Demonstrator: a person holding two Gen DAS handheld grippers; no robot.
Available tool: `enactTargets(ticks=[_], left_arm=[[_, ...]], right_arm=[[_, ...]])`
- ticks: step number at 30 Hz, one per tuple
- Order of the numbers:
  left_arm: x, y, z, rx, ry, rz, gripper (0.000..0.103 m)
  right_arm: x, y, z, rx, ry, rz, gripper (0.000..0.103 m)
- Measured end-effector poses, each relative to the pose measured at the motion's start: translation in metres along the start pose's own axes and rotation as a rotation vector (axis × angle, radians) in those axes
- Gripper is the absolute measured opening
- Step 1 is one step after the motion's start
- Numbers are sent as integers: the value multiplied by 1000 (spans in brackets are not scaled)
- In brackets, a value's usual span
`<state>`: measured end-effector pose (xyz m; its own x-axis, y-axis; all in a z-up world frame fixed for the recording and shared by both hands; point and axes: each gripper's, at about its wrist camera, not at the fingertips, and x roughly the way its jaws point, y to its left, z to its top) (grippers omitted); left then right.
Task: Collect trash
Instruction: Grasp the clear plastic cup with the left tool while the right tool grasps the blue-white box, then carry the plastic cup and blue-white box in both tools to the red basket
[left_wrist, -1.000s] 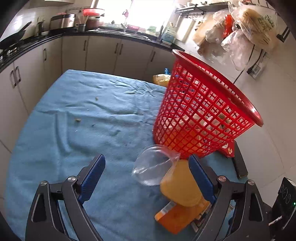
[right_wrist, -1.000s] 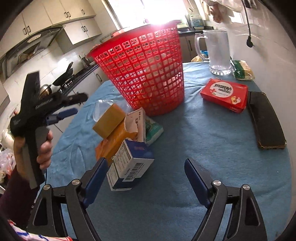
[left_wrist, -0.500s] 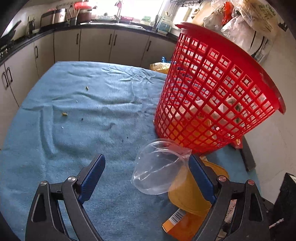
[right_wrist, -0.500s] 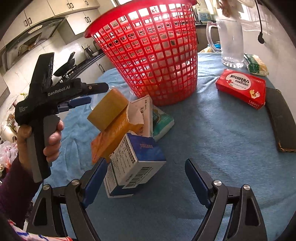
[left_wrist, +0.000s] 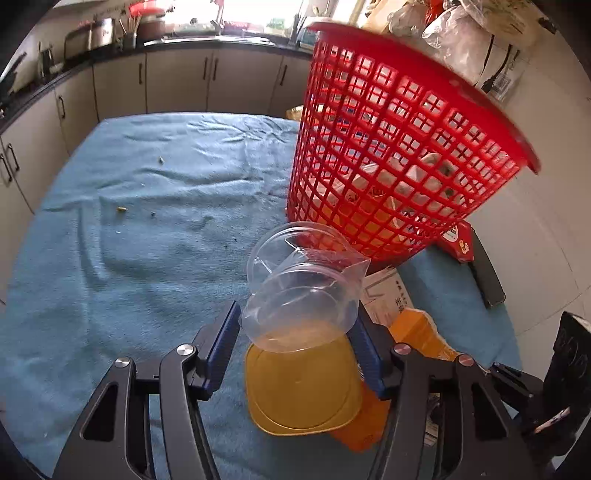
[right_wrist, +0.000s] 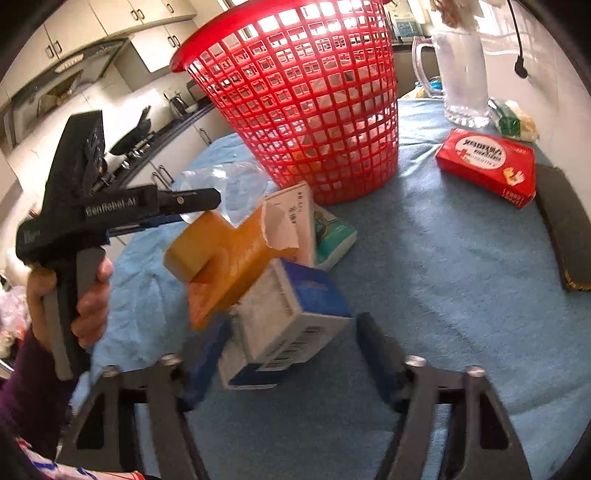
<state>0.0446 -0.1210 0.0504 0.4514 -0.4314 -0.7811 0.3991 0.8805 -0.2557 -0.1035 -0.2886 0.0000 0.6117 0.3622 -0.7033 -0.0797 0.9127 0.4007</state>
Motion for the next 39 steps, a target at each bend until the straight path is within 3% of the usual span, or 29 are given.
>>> enactTargets(ticks=[3,7,16,23,39], left_arm=[[-17,-1,-3,-11,-36,20,58],[-42,-2,-8,-14,-84,34,58],[-95,-22,-33,36,-178,105,58],[-122,-47,-47,120,-251,225,59],[-155,-78,-70,201,-302,361,59]], right_arm=[[-7,1,1,12,-15,22,53],[-17,4,-1,-9,-42,-17,45],[-43,4,-13,-2,-84,-18,44],[-63,6,-19,-8,-115,-32,44],[-102,14,-34,-20,-177,-61,44]])
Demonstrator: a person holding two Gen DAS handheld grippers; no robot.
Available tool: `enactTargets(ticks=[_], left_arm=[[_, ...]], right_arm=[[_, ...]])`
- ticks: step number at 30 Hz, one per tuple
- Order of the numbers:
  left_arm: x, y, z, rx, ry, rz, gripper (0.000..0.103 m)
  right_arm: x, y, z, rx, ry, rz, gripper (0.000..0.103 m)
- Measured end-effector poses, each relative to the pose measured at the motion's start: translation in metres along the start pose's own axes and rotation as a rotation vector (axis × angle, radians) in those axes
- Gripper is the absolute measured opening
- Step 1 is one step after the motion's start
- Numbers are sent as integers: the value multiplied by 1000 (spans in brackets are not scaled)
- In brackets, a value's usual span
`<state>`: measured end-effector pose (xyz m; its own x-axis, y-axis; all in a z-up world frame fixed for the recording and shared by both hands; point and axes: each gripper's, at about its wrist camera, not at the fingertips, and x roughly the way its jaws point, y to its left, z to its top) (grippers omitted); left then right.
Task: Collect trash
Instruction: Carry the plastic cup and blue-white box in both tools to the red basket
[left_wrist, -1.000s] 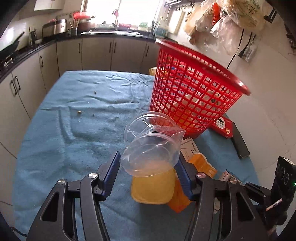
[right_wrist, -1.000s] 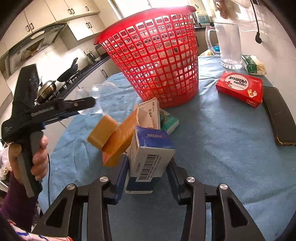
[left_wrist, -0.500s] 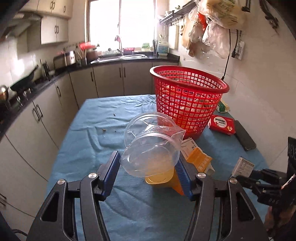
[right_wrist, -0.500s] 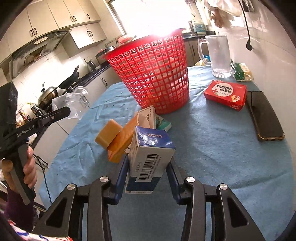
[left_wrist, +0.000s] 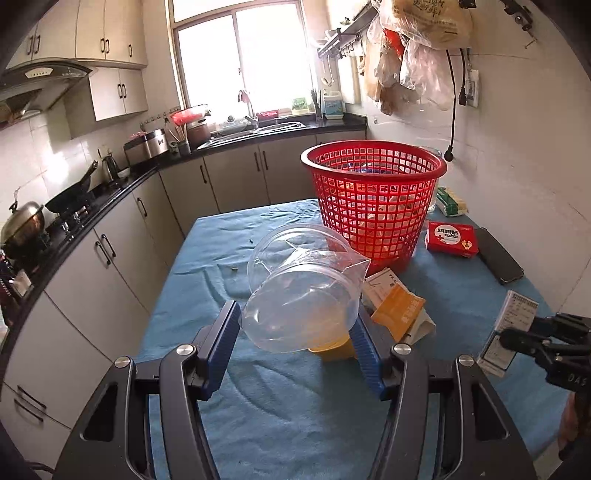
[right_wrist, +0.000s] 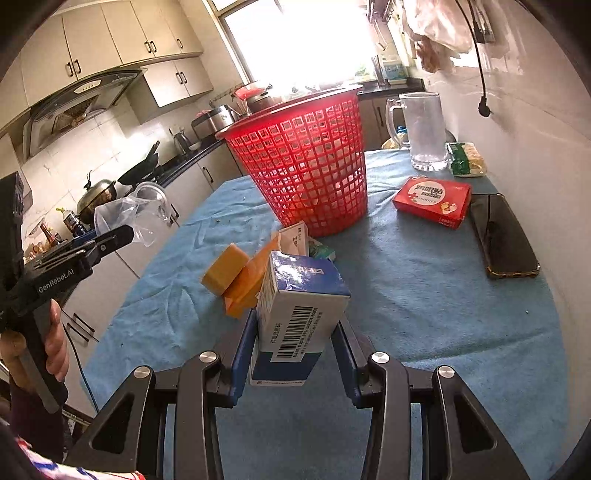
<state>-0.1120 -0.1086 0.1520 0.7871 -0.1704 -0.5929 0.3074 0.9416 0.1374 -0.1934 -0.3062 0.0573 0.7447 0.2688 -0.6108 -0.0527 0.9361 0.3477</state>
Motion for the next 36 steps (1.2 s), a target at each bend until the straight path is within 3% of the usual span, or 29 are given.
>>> enactTargets(ticks=[10,24,36], left_arm=[[-10,-3,-1,15,-15,17,59],[-11,-8,2,39,-44,31,59],[-3,-5,29,47,-68,20,59]], right_arm=[[-26,10,6,-34,-47,-21,44],[-26,8,9,-23,-61,-27,45],[-20,6,34,-30,-75,-15,45]])
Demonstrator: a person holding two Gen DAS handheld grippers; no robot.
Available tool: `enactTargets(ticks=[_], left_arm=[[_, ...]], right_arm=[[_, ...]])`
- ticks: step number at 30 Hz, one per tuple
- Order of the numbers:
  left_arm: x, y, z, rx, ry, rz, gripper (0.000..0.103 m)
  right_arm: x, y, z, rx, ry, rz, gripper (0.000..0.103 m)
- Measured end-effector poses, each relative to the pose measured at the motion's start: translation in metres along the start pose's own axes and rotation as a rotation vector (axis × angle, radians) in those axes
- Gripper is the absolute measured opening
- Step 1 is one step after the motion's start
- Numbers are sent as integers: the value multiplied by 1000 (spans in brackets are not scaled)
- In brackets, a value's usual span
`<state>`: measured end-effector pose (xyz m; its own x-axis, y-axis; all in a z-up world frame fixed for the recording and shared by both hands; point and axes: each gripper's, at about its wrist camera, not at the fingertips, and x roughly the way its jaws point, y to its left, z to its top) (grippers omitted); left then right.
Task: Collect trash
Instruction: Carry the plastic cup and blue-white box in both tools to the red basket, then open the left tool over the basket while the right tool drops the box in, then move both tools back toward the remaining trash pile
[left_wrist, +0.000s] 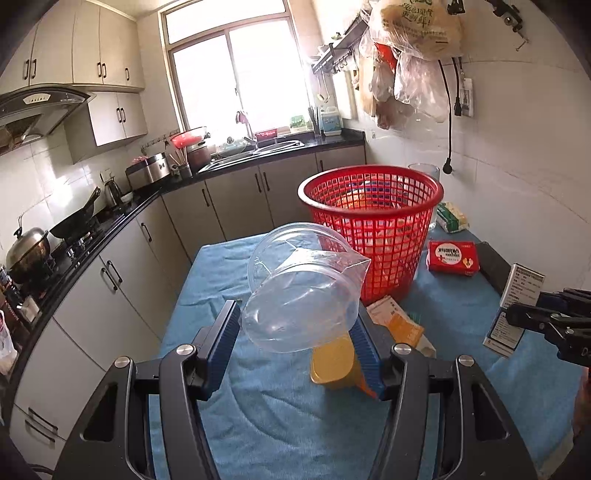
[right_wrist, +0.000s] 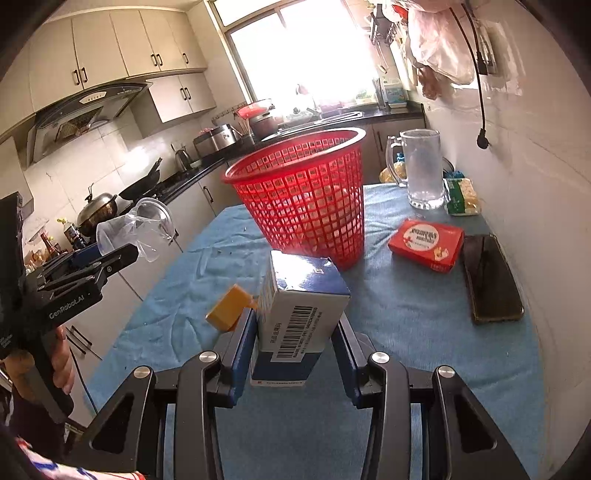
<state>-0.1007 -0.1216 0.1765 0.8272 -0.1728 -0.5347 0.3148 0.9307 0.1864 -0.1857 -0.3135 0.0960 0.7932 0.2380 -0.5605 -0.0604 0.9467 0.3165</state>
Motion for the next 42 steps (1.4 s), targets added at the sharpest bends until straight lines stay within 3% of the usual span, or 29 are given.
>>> enactTargets(ticks=[7,15,22,27,33,37,42], left_arm=[[6,16,35,-43,-9,-48,59],[16,28,102,-91,-78,-119,59],[67,18,146,-130,-47,-183,59],[109,12,155,-162,19,-198,59],[131,18,148,-234,59,-269,64],[124,21,142,-220,39,-268,69],[104,29,133,-221,13,-246,71]], right_arm=[[6,2,32,-21,-32,1,45],[8,9,98,-44,-139,7,45],[35,9,152,-26,-183,24,45],[67,3,176,-15,-164,-5,45],[91,-3,178,-17,-132,-41,46],[93,-7,176,-14,-148,-59,71],[85,-6,173,-7,-154,-64,71]])
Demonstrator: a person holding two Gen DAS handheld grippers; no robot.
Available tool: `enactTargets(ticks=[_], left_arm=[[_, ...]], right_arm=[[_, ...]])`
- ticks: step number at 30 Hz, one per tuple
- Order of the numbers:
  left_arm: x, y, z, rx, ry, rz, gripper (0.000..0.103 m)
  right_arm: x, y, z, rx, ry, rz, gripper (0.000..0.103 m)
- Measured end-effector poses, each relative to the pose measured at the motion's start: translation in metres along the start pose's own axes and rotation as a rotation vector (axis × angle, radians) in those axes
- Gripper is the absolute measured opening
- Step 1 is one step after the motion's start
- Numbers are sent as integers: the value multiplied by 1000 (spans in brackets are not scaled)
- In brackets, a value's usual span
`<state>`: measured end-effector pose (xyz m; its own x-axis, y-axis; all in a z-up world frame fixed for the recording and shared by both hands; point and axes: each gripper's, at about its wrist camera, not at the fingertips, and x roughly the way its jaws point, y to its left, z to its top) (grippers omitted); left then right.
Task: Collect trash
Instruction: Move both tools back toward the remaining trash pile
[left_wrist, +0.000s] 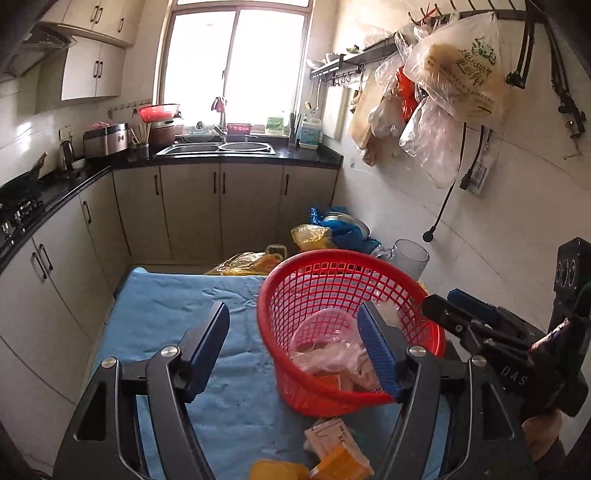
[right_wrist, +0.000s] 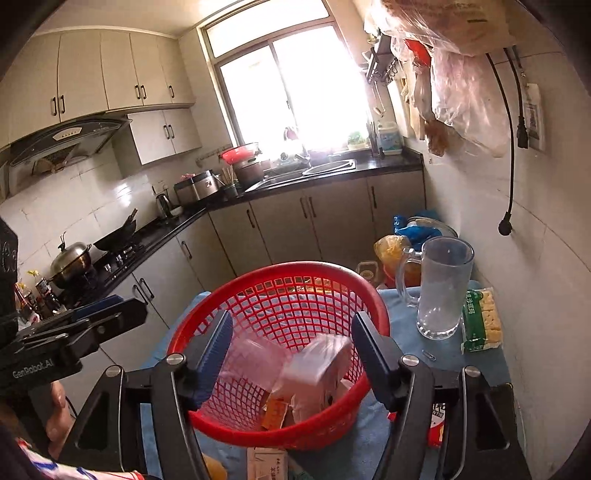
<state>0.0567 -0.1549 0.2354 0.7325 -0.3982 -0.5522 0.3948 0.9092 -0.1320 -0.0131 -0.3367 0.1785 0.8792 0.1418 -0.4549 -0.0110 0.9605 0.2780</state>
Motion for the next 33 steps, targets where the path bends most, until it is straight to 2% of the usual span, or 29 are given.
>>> enactTargets(ticks=[5,9,16,28,33], left_arm=[[-34,11,-18,-3,-38,35,76],[-57,17,-40,19,-58,76,79],[-77,30,-88,20,-19,85,86],[-21,42,-177,7,204,-1,87],[5,46,-193,-29,266,-65,87]], right_arm=[[-21,4,-9,-11,0,6,73],[-41,8,-25,-30,14,7,79],[-66,10,-69,-56,92,-5,83],[-65,-11,-145,-7,252,-10,85],[-54,-17,-164,40,301,10,85]])
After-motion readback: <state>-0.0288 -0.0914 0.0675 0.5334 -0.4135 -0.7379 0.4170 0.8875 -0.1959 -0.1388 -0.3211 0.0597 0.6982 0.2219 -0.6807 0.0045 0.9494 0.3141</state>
